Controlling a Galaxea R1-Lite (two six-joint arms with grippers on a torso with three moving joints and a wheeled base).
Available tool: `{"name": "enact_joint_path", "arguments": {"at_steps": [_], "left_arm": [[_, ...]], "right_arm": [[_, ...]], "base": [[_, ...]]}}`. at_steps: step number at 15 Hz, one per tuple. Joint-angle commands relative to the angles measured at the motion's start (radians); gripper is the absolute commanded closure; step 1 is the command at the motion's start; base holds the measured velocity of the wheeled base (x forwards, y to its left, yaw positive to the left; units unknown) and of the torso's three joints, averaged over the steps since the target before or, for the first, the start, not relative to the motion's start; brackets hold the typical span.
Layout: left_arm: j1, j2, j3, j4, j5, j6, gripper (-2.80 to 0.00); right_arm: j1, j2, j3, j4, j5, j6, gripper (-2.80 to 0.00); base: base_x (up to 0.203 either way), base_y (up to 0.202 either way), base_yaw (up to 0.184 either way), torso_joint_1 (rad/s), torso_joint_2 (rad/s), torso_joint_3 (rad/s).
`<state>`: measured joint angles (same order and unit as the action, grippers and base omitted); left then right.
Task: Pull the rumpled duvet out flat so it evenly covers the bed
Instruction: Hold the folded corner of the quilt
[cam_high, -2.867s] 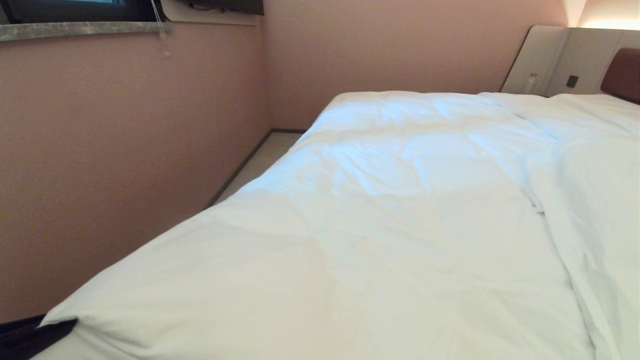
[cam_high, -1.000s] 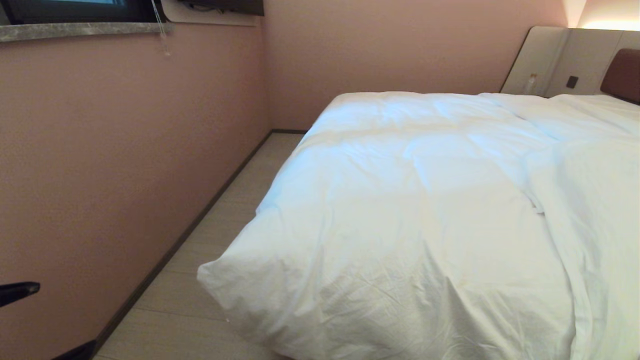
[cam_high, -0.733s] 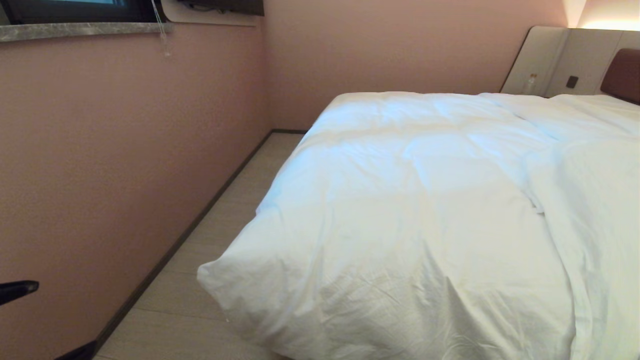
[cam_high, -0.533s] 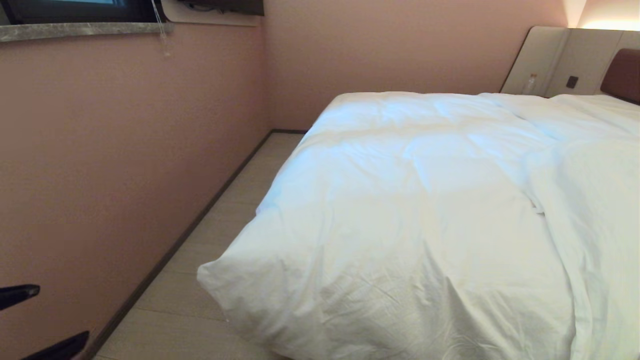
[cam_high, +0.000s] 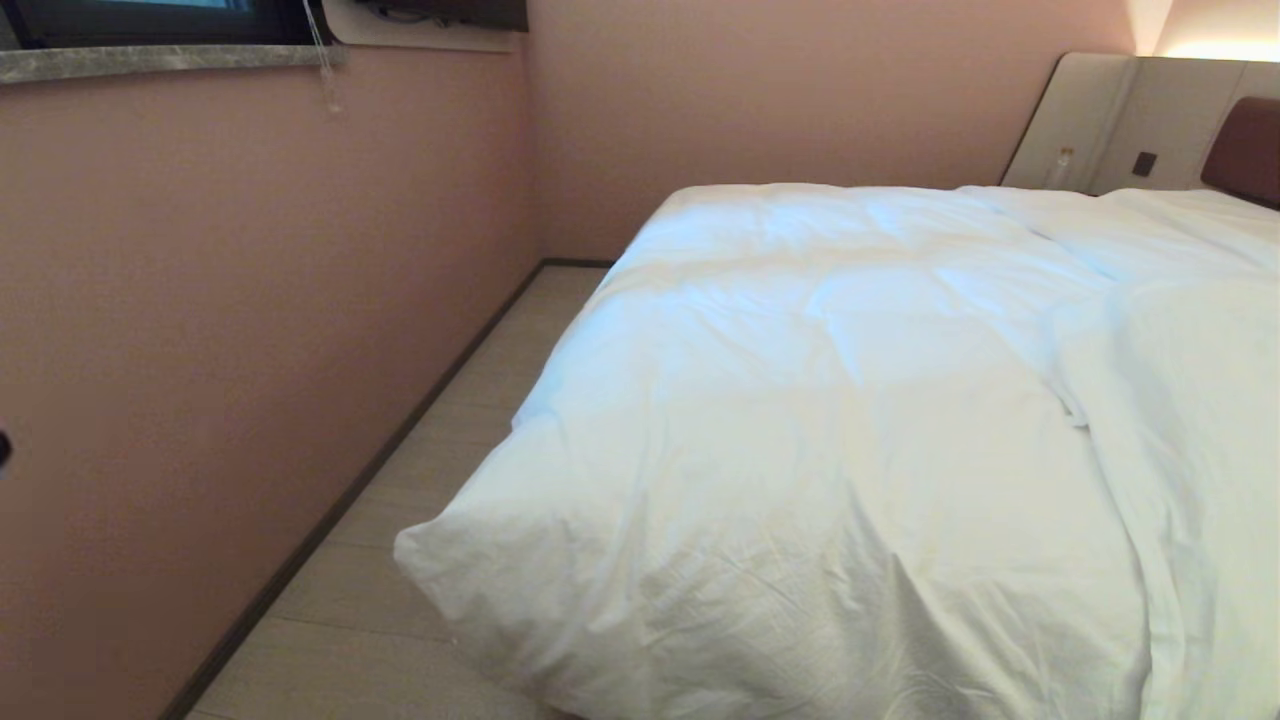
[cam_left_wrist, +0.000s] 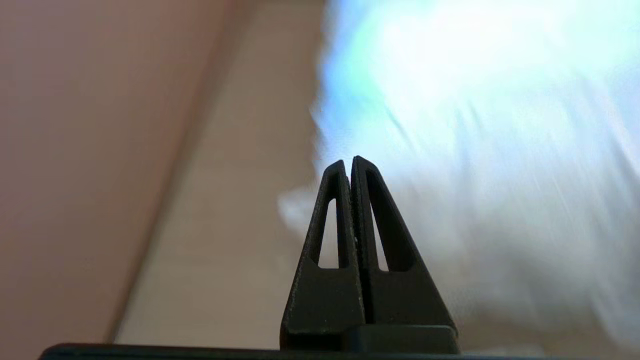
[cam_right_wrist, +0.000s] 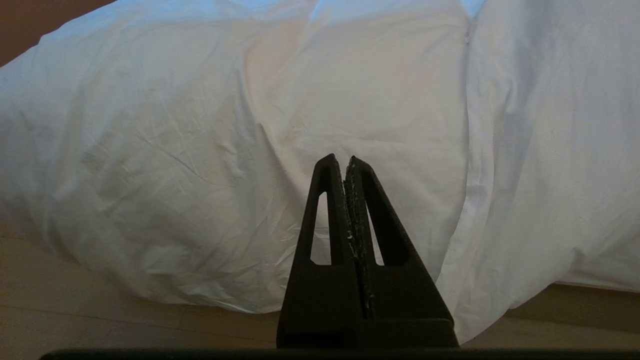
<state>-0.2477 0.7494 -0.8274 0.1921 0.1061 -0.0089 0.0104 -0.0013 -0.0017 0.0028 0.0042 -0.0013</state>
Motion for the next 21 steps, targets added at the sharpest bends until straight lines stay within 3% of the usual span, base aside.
{"name": "enact_joint_path", "arguments": {"at_steps": [1,3,7,16,18,21], "left_arm": [[0.000,-0.001,0.005,-0.086,0.106,-0.003,0.00],[-0.001,-0.029,0.003,-0.126,0.179,-0.005,0.00],[0.001,-0.123,0.024,-0.114,0.210,-0.001,0.00],[0.005,-0.389,0.137,-0.050,0.385,0.060,0.00],[0.061,-0.436,0.170,-0.029,0.408,0.062,0.00],[0.219,-0.492,0.241,-0.035,0.400,0.061,0.00]], "right_arm": [[0.000,0.001,0.000,0.000,0.000,0.000,0.00],[0.000,0.001,0.000,0.000,0.000,0.000,0.00],[0.000,0.001,0.000,0.000,0.000,0.000,0.00],[0.000,0.001,0.000,0.000,0.000,0.000,0.00],[0.000,0.001,0.000,-0.001,0.000,0.000,0.00],[0.000,0.001,0.000,0.000,0.000,0.000,0.00]], "base": [[0.000,0.000,0.000,0.000,0.00,0.000],[0.000,0.000,0.000,0.000,0.00,0.000],[0.000,0.000,0.000,0.000,0.00,0.000],[0.000,0.000,0.000,0.000,0.00,0.000],[0.000,0.000,0.000,0.000,0.00,0.000],[0.000,0.000,0.000,0.000,0.00,0.000]]}}
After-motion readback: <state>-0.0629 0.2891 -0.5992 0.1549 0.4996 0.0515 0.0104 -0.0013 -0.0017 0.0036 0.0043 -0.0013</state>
